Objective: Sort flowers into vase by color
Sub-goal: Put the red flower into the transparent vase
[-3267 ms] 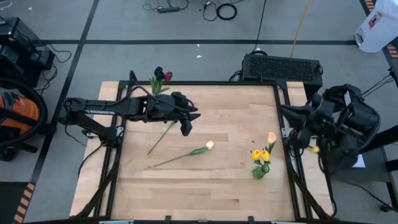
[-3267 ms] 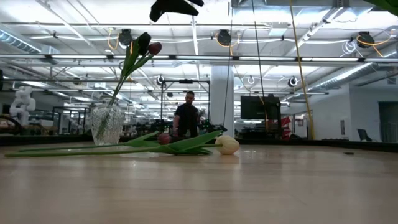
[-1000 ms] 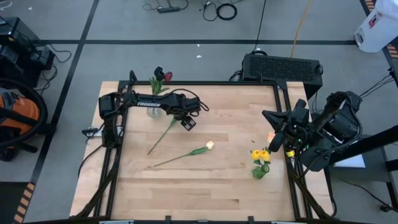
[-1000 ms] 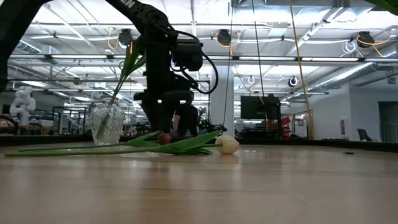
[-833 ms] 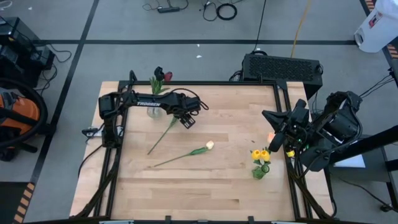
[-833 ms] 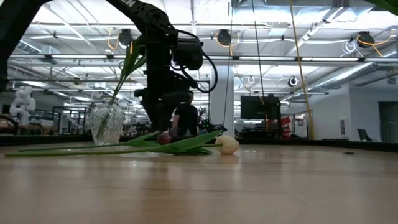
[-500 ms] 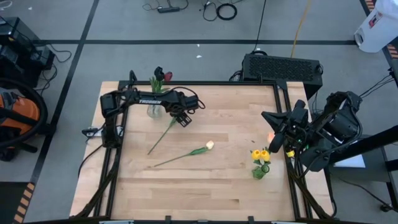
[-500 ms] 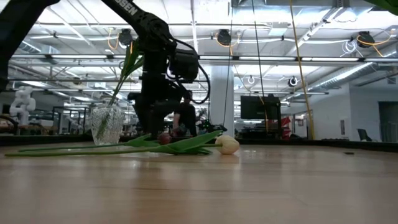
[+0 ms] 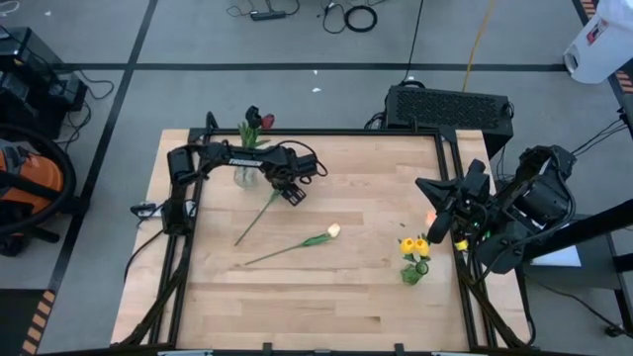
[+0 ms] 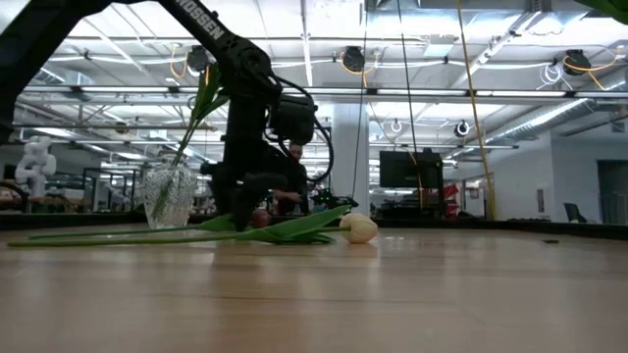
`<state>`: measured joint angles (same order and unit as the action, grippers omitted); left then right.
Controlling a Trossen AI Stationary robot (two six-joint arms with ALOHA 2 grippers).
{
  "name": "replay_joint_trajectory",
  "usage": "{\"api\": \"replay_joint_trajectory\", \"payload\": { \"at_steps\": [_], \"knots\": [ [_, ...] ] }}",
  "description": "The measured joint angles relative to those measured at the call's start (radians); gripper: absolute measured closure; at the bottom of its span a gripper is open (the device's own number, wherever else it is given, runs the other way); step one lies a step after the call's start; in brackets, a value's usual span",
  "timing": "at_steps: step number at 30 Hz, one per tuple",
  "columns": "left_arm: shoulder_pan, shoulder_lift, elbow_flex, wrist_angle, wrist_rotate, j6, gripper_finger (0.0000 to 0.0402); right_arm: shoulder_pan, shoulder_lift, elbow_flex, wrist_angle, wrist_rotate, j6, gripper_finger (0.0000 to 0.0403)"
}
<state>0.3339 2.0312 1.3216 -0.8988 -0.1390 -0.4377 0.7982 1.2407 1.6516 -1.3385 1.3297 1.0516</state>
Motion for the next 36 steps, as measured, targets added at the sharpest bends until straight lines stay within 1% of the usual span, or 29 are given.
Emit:
{"api": "replay_joint_trajectory", "payload": {
  "at_steps": [2, 4, 10, 11, 14, 18, 20, 23, 26, 29, 32, 34, 36],
  "knots": [
    [-0.007, 0.001, 0.001, 0.012, 0.001, 0.001, 0.0212, 0.000, 0.000, 0.000, -0.003, 0.001, 0.000, 0.0399],
    [-0.011, 0.003, 0.007, 0.016, 0.007, 0.001, 0.0243, 0.000, 0.000, 0.000, -0.005, 0.003, -0.003, 0.0399],
    [-0.026, 0.006, 0.026, 0.019, 0.028, 0.008, 0.0376, 0.000, 0.000, 0.000, -0.006, 0.005, -0.021, 0.0399],
    [-0.028, 0.005, 0.031, 0.015, 0.032, 0.008, 0.0386, 0.000, 0.000, 0.000, -0.006, 0.005, -0.023, 0.0399],
    [-0.038, -0.007, 0.051, 0.017, 0.056, 0.022, 0.0388, 0.000, 0.000, 0.000, -0.013, 0.005, -0.024, 0.0399],
    [-0.064, -0.062, 0.116, 0.055, 0.160, 0.032, 0.0392, 0.000, 0.000, 0.000, -0.028, 0.005, -0.024, 0.0399],
    [-0.073, -0.098, 0.154, 0.099, 0.188, 0.037, 0.0393, 0.000, 0.000, 0.000, -0.030, 0.004, -0.024, 0.0399],
    [-0.089, -0.156, 0.207, 0.177, 0.192, 0.051, 0.0393, 0.000, 0.000, 0.000, -0.038, 0.004, -0.024, 0.0399],
    [-0.097, -0.231, 0.266, 0.295, 0.204, 0.068, 0.0394, 0.000, 0.000, 0.000, -0.048, 0.003, -0.020, 0.0399],
    [-0.093, -0.315, 0.294, 0.425, 0.211, 0.122, 0.0394, 0.000, 0.000, 0.000, -0.048, 0.003, -0.018, 0.0399],
    [-0.096, -0.409, 0.308, 0.510, 0.211, 0.187, 0.0395, 0.000, 0.000, 0.000, -0.048, 0.000, -0.014, 0.0399],
    [-0.096, -0.476, 0.309, 0.531, 0.185, 0.233, 0.0395, 0.000, 0.000, 0.000, -0.049, 0.000, -0.013, 0.0399],
    [-0.094, -0.538, 0.310, 0.521, 0.128, 0.281, 0.0395, 0.000, 0.000, 0.000, -0.049, 0.000, -0.013, 0.0399]
  ]
}}
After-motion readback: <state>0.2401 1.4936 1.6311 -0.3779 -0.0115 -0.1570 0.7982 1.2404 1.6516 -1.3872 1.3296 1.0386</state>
